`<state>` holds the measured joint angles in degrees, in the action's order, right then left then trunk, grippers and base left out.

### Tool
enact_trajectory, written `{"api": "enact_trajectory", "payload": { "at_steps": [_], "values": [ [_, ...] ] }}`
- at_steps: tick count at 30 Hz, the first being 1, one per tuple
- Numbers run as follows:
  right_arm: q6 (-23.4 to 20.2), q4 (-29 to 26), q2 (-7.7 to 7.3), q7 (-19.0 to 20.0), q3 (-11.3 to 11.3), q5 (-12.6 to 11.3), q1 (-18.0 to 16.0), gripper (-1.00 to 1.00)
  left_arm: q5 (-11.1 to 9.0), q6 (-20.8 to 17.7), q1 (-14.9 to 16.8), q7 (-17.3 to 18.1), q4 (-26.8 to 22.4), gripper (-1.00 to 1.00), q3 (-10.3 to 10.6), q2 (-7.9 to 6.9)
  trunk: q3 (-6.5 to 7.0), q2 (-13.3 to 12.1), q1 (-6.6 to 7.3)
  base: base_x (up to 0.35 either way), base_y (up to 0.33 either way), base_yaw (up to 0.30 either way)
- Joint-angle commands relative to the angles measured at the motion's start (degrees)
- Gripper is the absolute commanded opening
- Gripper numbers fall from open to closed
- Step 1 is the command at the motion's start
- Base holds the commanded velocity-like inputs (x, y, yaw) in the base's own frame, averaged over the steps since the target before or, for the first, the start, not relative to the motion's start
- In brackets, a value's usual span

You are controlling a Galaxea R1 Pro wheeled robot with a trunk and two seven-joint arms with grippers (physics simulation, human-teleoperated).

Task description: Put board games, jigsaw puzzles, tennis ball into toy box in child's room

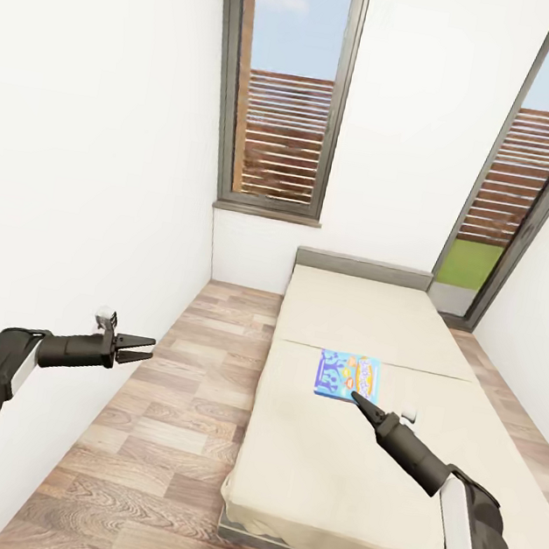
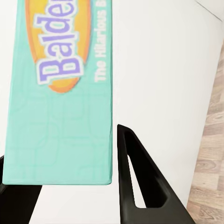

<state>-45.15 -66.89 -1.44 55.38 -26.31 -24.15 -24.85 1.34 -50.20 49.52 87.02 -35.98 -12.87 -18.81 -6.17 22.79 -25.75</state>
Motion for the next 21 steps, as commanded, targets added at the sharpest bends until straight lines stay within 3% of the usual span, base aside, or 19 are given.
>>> {"api": "enact_trajectory", "payload": {
  "at_steps": [1,11,21],
  "values": [
    [-0.3,0.0,0.01,0.1,-0.1,-0.1,-0.1,-1.00,0.2,-0.6,0.1,0.3,0.0,1.00,-0.1,0.00,-0.13,0.1,-0.04,0.000,0.000,0.000],
    [0.2,-0.1,0.38,0.1,-0.1,0.1,-0.1,-1.00,0.2,-0.5,0.1,0.3,0.0,1.00,-0.1,0.08,-0.13,0.1,-0.04,-0.003,-0.015,0.000],
    [0.2,0.0,-0.05,0.2,-0.1,-0.2,-0.1,-1.00,0.2,-0.5,0.1,0.2,0.0,1.00,-0.1,0.61,-0.13,0.1,-0.04,-0.017,-0.263,0.000]
  ]
}}
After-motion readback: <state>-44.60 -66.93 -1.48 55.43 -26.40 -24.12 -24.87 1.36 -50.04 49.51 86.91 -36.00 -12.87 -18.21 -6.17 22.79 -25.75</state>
